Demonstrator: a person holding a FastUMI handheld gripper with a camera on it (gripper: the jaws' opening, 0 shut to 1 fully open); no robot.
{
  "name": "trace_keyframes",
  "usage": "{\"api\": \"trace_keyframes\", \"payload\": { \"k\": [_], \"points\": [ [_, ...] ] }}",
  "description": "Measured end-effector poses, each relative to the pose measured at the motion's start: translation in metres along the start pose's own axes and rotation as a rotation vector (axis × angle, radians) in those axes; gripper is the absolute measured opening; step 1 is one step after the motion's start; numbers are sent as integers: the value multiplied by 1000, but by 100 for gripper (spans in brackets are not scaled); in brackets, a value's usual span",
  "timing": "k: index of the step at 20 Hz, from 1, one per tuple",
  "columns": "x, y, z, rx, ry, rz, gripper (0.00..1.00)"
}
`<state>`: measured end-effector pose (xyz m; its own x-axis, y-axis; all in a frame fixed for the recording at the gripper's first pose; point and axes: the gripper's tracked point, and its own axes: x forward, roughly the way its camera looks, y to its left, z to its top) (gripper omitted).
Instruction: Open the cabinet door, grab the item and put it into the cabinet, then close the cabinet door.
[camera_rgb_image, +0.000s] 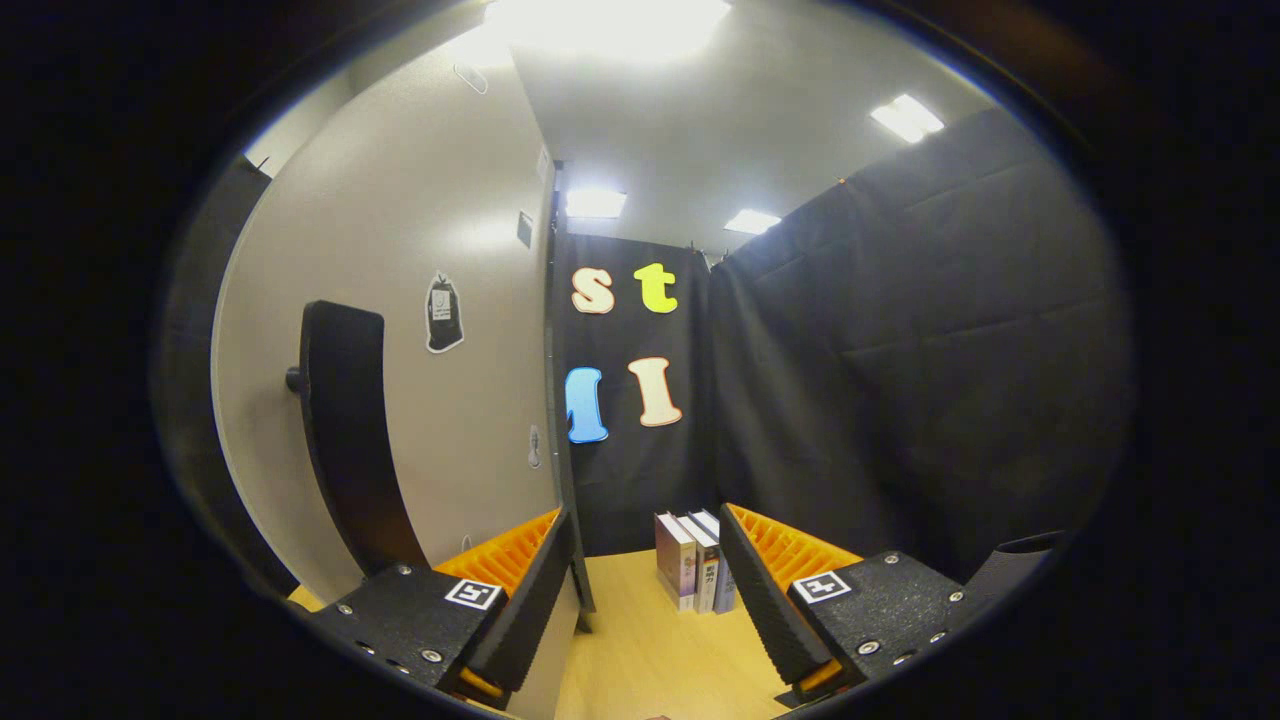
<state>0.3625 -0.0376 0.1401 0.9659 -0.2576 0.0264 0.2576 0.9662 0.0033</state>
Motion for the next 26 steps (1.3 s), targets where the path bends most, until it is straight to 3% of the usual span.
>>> {"api": "trace_keyframes", "payload": {
  "k": [20,26],
  "points": [
    [30,203,-36,-8,59,334,93],
    [14,208,-32,6,44,362,93]
  ]
}}
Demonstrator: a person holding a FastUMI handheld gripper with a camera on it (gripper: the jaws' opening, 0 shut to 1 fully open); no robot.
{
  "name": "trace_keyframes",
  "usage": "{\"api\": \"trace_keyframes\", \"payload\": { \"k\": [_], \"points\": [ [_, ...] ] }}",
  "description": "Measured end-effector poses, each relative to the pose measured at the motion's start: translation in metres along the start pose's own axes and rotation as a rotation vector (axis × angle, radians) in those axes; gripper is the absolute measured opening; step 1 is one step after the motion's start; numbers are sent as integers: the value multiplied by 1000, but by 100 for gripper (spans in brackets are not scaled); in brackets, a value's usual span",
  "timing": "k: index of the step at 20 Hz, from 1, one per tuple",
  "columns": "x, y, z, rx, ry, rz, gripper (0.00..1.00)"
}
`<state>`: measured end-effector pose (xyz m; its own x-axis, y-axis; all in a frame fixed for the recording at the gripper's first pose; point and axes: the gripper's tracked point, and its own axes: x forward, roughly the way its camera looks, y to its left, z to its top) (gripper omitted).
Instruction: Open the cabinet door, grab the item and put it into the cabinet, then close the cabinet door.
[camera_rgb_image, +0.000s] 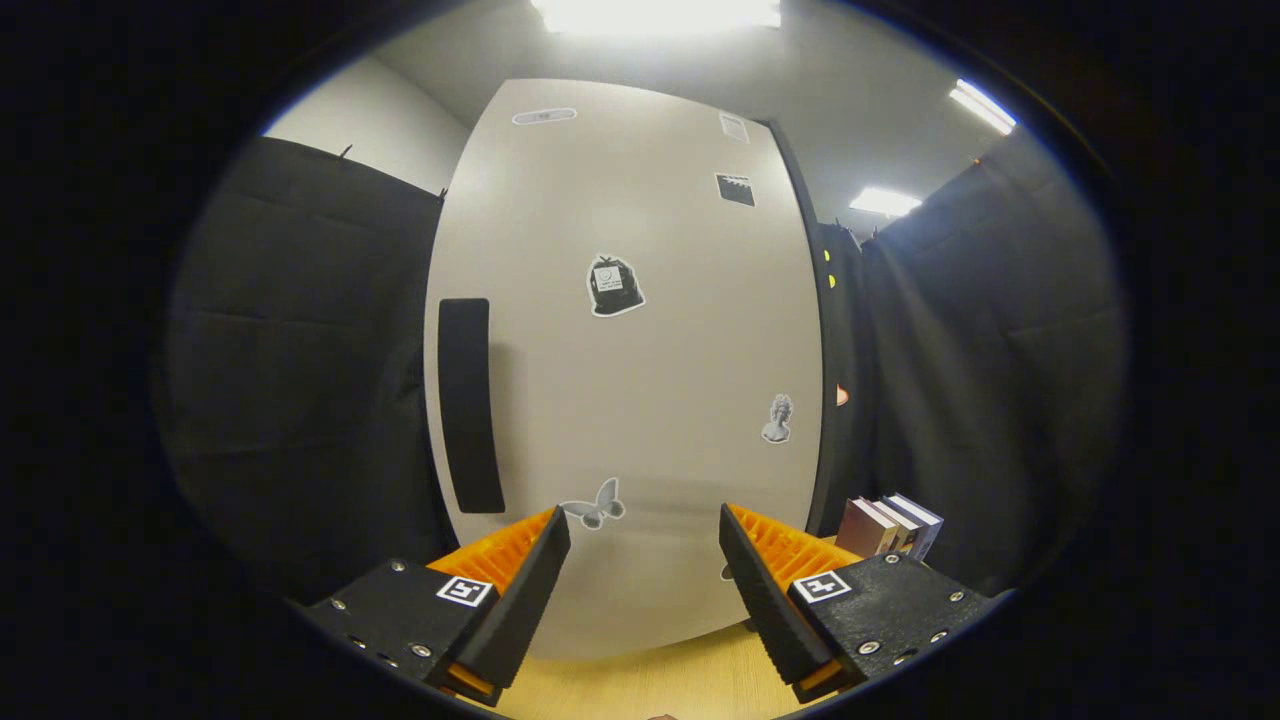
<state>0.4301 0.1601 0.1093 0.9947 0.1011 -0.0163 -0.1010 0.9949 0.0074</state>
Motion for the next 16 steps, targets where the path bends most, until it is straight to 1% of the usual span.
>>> {"api": "trace_keyframes", "payload": {
  "k": [5,8,12,16],
  "points": [
    [-39,-12,8,59,-12,-20,93],
    [-66,-14,5,47,-14,-27,93],
    [-99,-9,-10,12,-5,-29,93],
    [-123,-3,-27,7,11,-22,93]
  ]
}}
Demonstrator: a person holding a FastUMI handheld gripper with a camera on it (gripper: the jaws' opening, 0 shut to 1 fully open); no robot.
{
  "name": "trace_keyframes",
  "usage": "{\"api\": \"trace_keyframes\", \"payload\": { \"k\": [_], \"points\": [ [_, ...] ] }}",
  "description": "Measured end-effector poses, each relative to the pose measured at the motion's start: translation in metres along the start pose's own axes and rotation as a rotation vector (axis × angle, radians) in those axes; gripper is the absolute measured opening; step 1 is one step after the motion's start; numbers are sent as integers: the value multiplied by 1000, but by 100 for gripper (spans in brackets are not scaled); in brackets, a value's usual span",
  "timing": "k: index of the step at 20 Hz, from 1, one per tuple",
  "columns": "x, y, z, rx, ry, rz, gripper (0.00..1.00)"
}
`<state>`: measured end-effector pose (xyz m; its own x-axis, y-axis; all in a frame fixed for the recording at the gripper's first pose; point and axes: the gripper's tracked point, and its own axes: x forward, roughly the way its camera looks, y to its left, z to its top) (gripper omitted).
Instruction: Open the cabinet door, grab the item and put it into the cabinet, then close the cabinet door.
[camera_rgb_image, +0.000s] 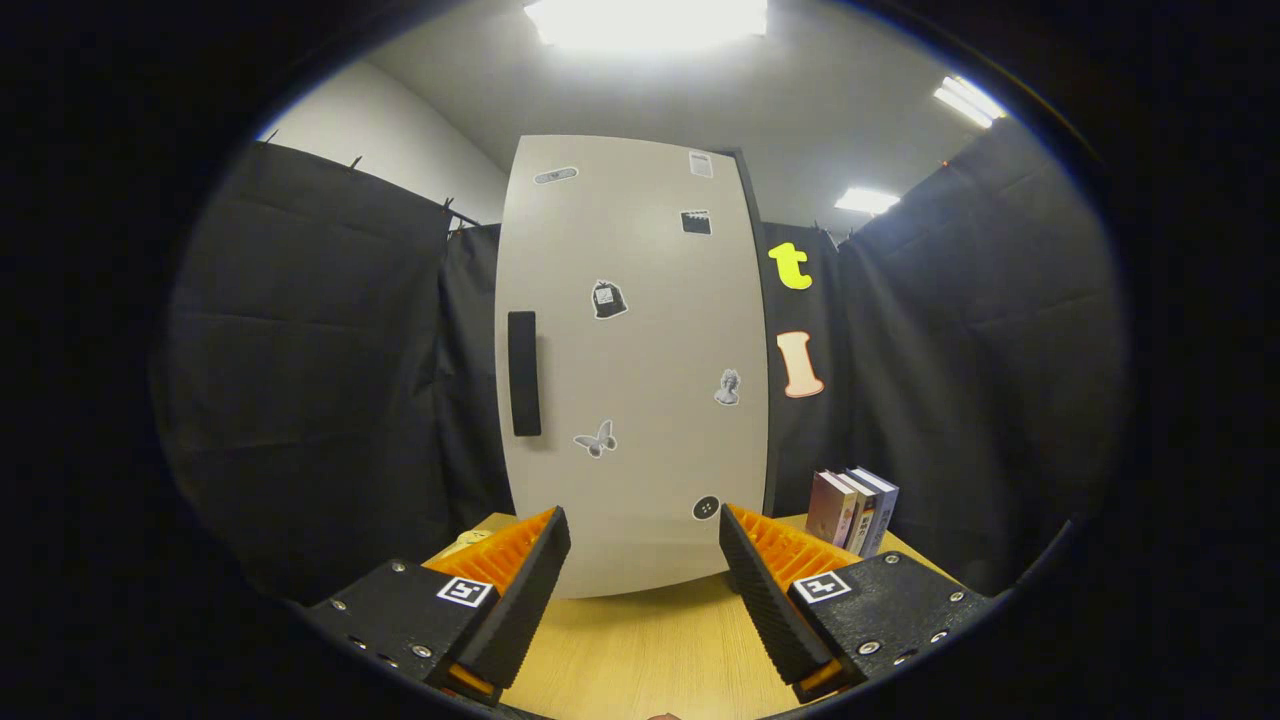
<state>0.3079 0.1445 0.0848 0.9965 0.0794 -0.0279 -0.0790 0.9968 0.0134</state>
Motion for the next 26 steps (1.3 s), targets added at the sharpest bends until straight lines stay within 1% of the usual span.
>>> {"api": "trace_keyframes", "payload": {
  "k": [3,7,13,26],
  "points": [
    [-17,5,-11,5,4,-1,93],
    [-27,10,-26,10,25,5,93],
    [-34,12,-37,6,46,2,93],
    [-35,19,-42,-2,52,7,93]
  ]
}}
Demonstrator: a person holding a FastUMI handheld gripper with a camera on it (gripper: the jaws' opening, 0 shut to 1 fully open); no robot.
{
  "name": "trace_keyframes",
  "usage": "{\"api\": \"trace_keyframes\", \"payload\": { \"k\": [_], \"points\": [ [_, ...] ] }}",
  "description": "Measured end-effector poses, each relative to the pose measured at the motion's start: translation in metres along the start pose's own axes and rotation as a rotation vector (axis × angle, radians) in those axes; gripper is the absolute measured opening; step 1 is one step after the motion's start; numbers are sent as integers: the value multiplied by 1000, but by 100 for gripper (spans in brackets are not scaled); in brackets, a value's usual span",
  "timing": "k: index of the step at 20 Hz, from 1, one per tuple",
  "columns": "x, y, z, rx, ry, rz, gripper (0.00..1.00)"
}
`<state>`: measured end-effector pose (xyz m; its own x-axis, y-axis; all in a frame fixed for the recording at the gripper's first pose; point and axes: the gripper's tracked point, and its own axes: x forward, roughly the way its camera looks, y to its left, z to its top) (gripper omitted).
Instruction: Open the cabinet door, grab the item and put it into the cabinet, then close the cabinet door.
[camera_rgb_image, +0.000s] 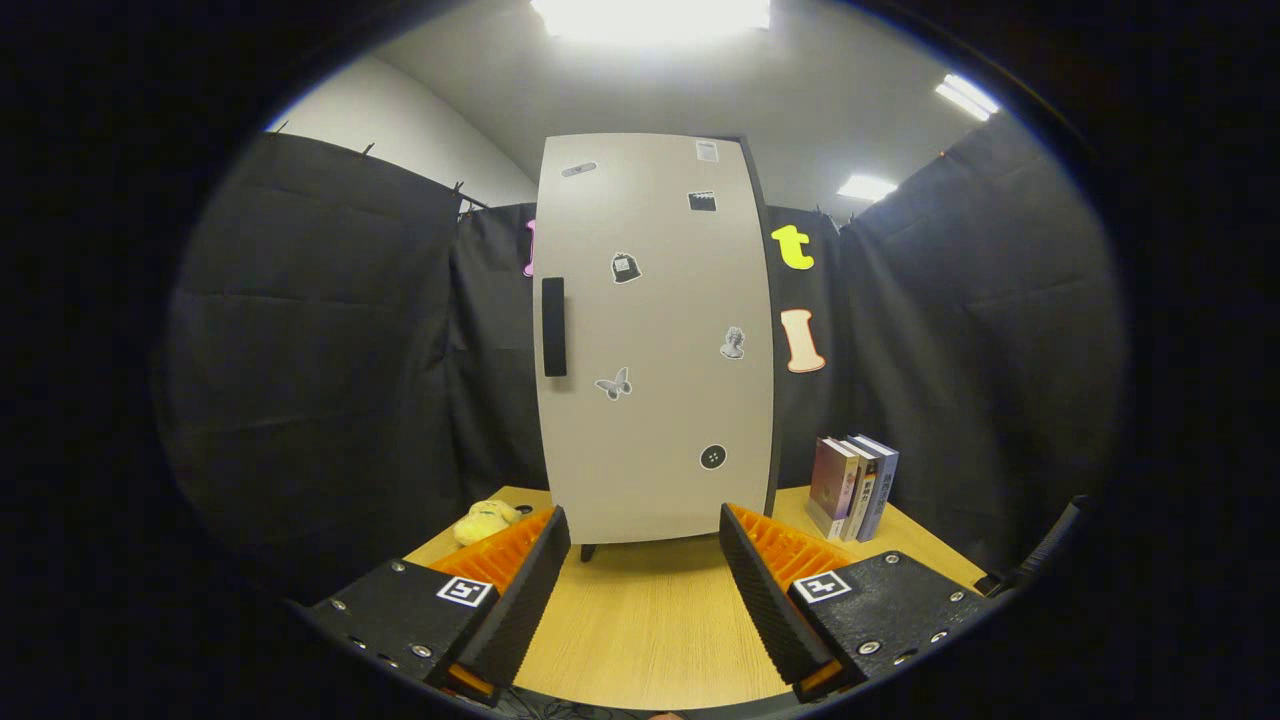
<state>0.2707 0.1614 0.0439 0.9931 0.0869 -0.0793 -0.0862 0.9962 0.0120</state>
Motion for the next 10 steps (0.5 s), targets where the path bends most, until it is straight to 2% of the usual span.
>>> {"api": "trace_keyframes", "payload": {
  "k": [10],
  "points": [
    [0,3,-3,-8,5,3,93]
  ]
}}
